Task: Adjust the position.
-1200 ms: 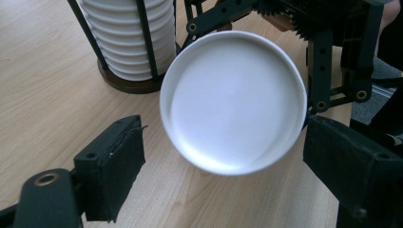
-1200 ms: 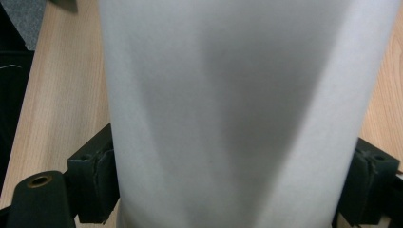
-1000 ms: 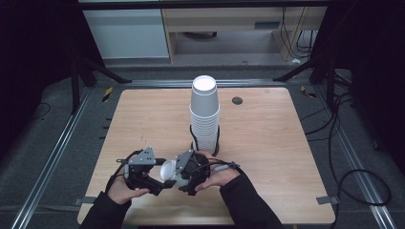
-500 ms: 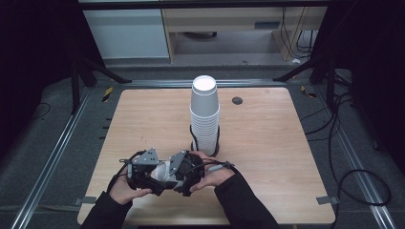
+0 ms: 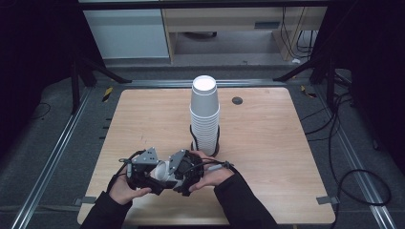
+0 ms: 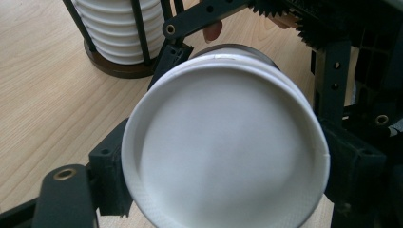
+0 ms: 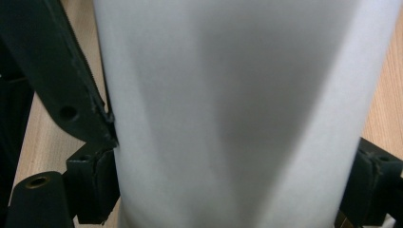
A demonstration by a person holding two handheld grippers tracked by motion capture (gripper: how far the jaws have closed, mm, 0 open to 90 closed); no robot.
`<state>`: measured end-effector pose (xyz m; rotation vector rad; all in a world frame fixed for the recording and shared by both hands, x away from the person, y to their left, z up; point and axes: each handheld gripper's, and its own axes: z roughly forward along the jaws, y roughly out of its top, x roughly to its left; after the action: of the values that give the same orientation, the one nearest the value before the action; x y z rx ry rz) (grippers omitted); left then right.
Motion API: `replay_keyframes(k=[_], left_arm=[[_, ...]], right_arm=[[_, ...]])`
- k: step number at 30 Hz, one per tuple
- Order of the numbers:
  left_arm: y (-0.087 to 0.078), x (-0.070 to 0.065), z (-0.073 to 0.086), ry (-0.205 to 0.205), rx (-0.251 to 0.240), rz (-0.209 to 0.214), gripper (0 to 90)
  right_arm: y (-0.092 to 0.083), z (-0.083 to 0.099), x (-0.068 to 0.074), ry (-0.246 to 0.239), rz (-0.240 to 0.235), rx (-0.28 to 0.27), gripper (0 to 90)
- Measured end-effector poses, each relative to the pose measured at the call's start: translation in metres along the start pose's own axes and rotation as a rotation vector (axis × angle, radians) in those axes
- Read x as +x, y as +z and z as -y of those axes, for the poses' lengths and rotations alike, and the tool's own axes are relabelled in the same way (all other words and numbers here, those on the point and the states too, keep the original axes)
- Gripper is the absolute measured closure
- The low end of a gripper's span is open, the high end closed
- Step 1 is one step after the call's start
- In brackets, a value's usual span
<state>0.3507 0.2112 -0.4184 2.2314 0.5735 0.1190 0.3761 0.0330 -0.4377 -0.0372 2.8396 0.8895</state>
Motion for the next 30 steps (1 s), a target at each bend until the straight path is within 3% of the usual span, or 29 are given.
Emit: replay_keyframes(k=[15, 23, 30], left_arm=[[-0.003, 0.001, 0.000, 0.013, 0.013, -0.035, 21.2], [-0.010, 0.010, 0.004, -0.015, -0.003, -0.049, 21.0], [-0.015, 0.016, 0.007, -0.036, -0.046, -0.061, 20.9]], right_arm=[[-0.010, 0.001, -0.003, 0.033, 0.009, -0.034, 5.0], [-0.038, 0.006, -0.011, 0.077, 0.051, -0.110, 5.0], [-0.060, 0.016, -0.017, 0.125, 0.090, -0.168, 5.1]])
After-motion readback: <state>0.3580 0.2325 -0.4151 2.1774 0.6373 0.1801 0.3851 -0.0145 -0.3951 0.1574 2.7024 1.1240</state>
